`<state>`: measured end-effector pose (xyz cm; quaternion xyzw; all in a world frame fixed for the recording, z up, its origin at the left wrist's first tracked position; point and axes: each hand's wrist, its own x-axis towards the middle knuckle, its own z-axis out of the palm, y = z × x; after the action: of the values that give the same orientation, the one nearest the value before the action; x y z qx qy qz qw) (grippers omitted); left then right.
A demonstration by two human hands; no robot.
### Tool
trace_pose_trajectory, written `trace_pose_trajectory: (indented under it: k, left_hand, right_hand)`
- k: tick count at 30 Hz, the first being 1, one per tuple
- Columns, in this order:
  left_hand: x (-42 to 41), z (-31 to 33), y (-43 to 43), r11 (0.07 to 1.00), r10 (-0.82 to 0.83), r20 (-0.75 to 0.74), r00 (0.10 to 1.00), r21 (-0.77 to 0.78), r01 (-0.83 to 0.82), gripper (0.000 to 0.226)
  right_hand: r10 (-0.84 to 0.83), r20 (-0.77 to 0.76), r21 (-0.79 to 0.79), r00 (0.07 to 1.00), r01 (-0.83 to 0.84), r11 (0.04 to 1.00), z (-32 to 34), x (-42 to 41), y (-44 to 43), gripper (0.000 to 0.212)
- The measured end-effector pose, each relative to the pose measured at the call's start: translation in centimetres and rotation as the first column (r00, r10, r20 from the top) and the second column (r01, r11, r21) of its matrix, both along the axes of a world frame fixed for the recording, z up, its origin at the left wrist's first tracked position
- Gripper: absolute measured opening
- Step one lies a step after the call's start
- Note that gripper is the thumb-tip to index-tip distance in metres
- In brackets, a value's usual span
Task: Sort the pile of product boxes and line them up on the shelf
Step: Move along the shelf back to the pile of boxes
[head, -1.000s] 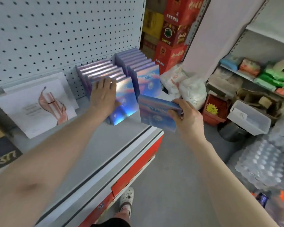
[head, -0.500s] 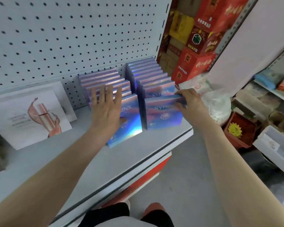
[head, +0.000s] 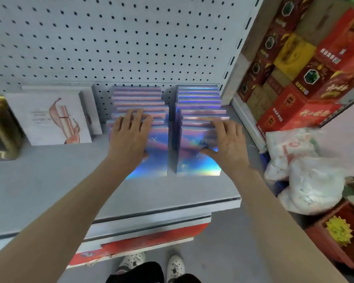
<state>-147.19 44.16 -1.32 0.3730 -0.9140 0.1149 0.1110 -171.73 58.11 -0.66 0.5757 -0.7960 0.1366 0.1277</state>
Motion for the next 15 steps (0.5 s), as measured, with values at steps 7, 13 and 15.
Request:
trace_pose_trajectory:
  k: [7,13,15]
  left_hand:
    - [0.3,0.6,1.4,0.997,0.065,0.046,0.997,0.033,-0.067,0.117]
    - [-1.5,1.2,3.3,0.999,-0.037,-0.062,0.997,0.018,0.039,0.104]
    - [-3.4,1.2,4.5,0.988,-0.153,-0.096,0.984,-0.001,0.154,0.100]
  right_hand:
    - [0.091,-0.040,0.076,0.995,-0.088,0.993,-1.2,-0.3,-0.2,0.108]
    - [0.089,-0.018,0.050,0.996,-0.088,0.995,-0.9,-0.6,0.0,0.110]
    - [0.055,0.009,0.088,0.998,-0.055,0.995,-0.2,-1.3,-0.3,0.117]
